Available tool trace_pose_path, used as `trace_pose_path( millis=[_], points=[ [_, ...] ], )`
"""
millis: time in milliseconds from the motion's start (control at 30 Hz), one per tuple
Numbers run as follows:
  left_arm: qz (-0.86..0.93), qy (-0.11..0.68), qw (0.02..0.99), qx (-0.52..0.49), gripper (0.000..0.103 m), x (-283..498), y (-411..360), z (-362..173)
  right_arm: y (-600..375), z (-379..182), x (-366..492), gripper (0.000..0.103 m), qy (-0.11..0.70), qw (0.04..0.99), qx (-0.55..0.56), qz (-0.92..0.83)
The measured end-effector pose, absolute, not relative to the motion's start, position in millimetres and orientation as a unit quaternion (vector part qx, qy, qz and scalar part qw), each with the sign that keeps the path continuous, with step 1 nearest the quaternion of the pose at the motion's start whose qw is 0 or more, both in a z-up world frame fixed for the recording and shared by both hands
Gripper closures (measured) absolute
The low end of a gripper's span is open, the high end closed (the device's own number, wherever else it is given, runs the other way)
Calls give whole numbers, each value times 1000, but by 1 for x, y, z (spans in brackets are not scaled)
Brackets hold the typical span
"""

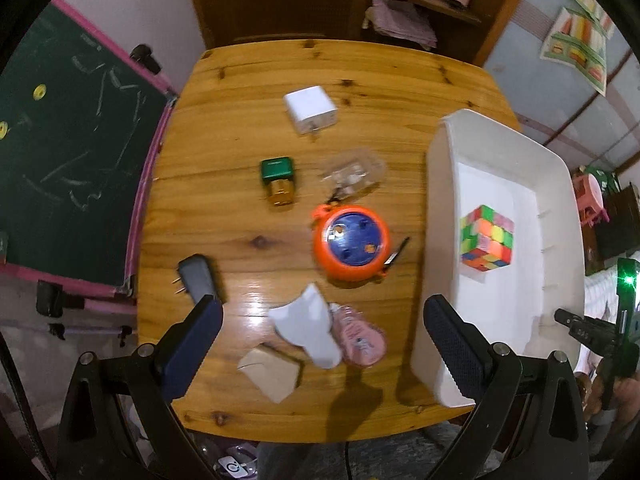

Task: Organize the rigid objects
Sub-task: 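Move the left tool back to the black plug adapter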

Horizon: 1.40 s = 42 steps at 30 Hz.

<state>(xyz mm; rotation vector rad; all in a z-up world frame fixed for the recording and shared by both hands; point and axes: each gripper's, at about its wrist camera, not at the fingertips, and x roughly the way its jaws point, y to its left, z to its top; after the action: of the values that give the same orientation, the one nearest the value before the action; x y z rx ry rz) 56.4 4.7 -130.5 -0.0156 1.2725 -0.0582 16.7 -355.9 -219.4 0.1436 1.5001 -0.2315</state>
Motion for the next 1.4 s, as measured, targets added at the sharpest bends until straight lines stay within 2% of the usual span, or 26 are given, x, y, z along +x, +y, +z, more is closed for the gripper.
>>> trace_pose_path(
  millis=[200, 767, 1067, 1400],
  points=[
    [-11, 594, 804, -28, 2, 52, 33, -135, -360, -221, 15, 97, 677, 722, 85, -114],
    [74, 633, 767, -68, 2, 60, 112, -199, -354, -220, 14, 94, 669, 724, 80, -147],
    [99, 666, 735, -80, 2, 78, 125, -239, -365, -222, 14, 96, 680, 711, 127, -127],
    [102, 678, 720, -104, 4, 87, 134, -257, -361, -221, 11, 97, 675, 718, 120, -122]
  ],
)
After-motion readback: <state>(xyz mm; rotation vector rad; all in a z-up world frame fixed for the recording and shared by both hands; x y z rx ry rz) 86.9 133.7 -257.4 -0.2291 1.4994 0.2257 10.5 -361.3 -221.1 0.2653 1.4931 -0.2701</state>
